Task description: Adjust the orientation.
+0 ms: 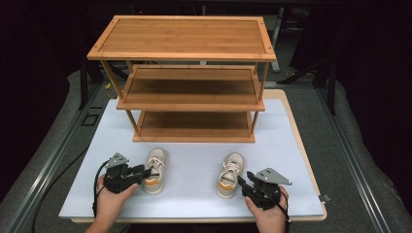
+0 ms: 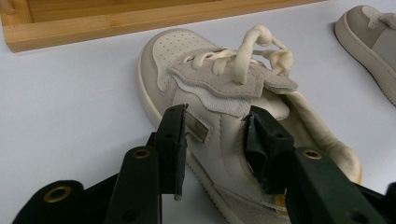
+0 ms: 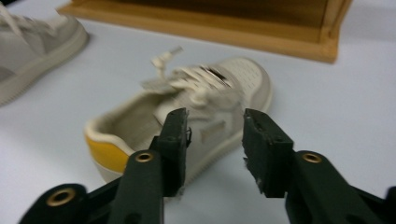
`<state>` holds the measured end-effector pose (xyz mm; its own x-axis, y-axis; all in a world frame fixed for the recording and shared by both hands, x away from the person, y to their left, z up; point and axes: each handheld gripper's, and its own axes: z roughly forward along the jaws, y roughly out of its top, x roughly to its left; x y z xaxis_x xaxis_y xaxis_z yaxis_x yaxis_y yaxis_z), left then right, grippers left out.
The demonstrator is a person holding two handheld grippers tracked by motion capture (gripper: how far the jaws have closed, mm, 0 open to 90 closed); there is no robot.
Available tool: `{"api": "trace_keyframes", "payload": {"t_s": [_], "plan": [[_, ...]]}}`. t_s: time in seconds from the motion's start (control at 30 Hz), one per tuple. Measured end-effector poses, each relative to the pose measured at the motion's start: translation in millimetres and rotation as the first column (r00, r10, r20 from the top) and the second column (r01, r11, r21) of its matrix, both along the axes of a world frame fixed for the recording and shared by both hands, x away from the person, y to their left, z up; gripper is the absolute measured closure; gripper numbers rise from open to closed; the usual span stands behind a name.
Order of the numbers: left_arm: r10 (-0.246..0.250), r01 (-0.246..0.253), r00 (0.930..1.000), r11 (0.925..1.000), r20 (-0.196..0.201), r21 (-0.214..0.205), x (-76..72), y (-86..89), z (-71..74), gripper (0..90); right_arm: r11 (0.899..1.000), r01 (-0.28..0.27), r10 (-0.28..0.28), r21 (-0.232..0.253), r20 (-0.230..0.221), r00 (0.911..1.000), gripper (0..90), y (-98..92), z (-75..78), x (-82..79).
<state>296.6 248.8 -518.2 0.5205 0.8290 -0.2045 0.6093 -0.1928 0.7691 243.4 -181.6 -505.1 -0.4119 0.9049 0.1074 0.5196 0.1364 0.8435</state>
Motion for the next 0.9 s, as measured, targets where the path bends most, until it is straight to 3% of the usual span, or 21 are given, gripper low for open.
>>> {"api": "trace_keyframes", "payload": {"t_s": [0.03, 0.17, 0.3, 0.37, 0.4, 0.53, 0.63, 0.67, 0.9], "plan": [[0.006, -0.006, 1.0000, 1.0000, -0.004, -0.006, 0.0, -0.3, -0.4, 59.3, 1.000, -0.009, 0.009, 0.015, 0.007, 0.9999, 52.4, 5.6, -1.0, 1.6], [0.026, -0.026, 0.9995, 0.9995, -0.016, -0.018, 1.6, -1.3, -2.6, 58.5, 1.000, -0.007, 0.007, 0.019, -0.015, 0.9999, 49.6, 14.0, -4.8, 7.5], [0.040, -0.040, 0.9988, 0.9988, -0.027, -0.029, 3.7, -2.8, -5.4, 56.7, 1.000, 0.021, -0.022, -0.018, -0.059, 0.9980, 47.5, 22.2, -13.0, 17.2], [0.045, -0.046, 0.9985, 0.9982, -0.031, -0.038, 3.9, -3.3, -6.4, 56.5, 0.999, 0.034, -0.033, 0.002, -0.077, 0.9965, 46.3, 20.3, -16.3, 20.3], [0.047, -0.048, 0.9984, 0.9981, -0.033, -0.040, 4.2, -3.5, -6.8, 56.4, 0.998, 0.041, -0.036, 0.040, -0.108, 0.9935, 45.7, 16.7, -18.6, 23.4], [0.048, -0.050, 0.9981, 0.9978, -0.038, -0.044, 5.0, -3.7, -7.1, 56.6, 0.996, 0.043, -0.033, 0.072, -0.131, 0.9908, 45.8, 14.2, -21.1, 27.1], [0.047, -0.050, 0.9978, 0.9976, -0.047, -0.049, 5.9, -4.6, -6.3, 57.1, 0.997, 0.045, -0.036, 0.066, -0.132, 0.9906, 48.8, 14.0, -20.3, 27.6], [0.043, -0.046, 0.9975, 0.9972, -0.056, -0.059, 6.6, -5.8, -6.3, 57.2, 0.994, 0.032, -0.019, 0.105, -0.128, 0.9915, 54.5, 11.7, -19.5, 28.0], [0.006, -0.010, 0.9979, 0.9979, -0.064, -0.063, 7.8, -27.1, -5.6, 57.4, 0.994, 0.001, 0.014, 0.113, -0.132, 0.9912, 55.2, 17.3, -19.7, 31.7]]}}
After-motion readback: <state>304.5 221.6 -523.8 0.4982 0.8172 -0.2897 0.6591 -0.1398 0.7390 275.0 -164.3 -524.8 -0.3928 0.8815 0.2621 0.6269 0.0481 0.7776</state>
